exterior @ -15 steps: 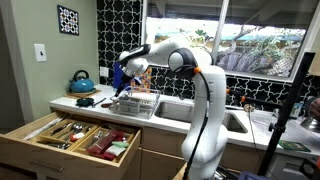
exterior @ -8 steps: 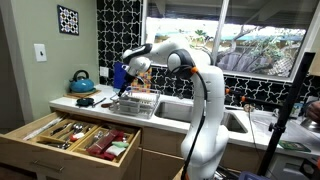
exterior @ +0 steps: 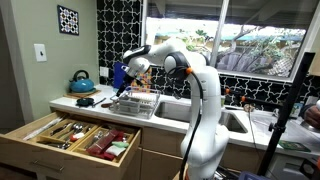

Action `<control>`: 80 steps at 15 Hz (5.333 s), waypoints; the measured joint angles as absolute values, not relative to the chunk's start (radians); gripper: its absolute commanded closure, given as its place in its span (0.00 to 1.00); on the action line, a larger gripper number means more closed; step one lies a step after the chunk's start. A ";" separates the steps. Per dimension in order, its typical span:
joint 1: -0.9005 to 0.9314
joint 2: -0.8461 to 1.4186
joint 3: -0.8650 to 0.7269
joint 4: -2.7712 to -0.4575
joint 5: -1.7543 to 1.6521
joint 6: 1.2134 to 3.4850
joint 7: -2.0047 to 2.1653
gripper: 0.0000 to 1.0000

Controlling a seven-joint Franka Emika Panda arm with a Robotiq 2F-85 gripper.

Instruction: Move the spoon to the right

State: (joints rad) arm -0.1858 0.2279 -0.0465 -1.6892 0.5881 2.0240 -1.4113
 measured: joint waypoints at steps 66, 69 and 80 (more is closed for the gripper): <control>-0.235 0.130 -0.141 -1.635 0.619 1.571 -1.735 0.16; -0.233 0.127 -0.140 -1.635 0.619 1.577 -1.733 0.00; -0.152 -0.021 -0.115 -1.661 0.380 1.740 -1.192 0.00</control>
State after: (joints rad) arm -0.1522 -0.0215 -0.1153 -1.6606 0.3804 1.7396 -1.1915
